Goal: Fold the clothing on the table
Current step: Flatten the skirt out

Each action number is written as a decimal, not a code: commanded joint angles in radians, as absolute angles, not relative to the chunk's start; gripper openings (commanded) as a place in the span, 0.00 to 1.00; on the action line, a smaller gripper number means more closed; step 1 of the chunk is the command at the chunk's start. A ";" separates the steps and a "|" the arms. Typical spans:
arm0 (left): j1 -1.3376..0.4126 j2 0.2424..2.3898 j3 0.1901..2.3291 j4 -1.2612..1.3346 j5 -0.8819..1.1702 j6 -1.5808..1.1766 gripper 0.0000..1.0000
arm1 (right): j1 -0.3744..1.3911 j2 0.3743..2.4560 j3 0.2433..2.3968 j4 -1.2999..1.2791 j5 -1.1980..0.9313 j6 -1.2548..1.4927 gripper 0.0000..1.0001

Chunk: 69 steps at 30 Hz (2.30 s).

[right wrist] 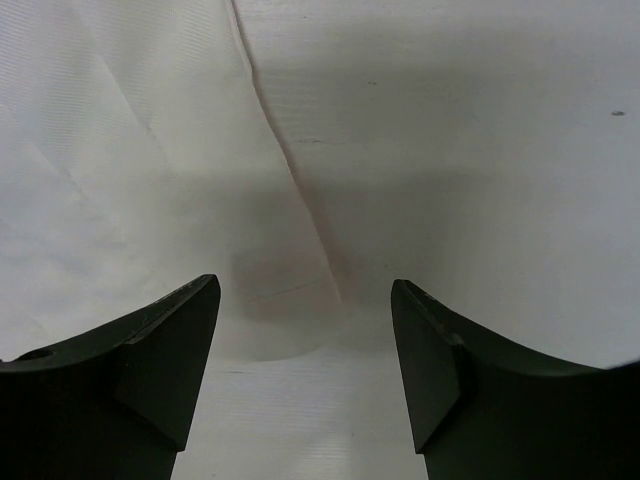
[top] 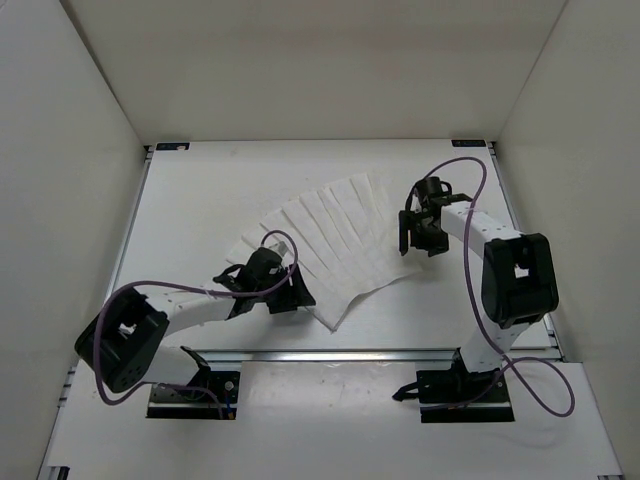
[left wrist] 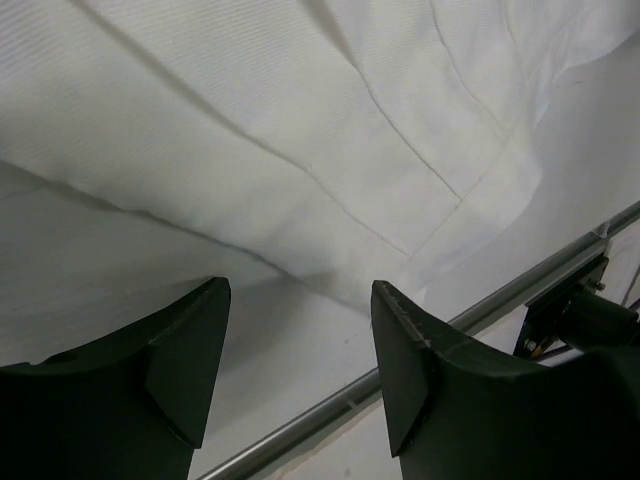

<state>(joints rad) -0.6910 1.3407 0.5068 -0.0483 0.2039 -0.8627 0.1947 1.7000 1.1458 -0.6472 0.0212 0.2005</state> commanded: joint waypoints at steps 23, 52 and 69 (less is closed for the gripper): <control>-0.331 1.457 0.689 -0.047 0.008 -0.655 0.46 | 0.397 1.660 1.026 -0.586 -0.144 0.359 0.35; -0.480 1.163 0.353 -0.117 0.155 -0.814 0.61 | 0.420 1.402 0.673 -0.361 -0.210 0.476 0.49; -0.247 1.498 1.160 -0.328 0.170 -0.540 0.00 | 0.356 1.696 1.549 -0.584 -0.195 0.321 0.00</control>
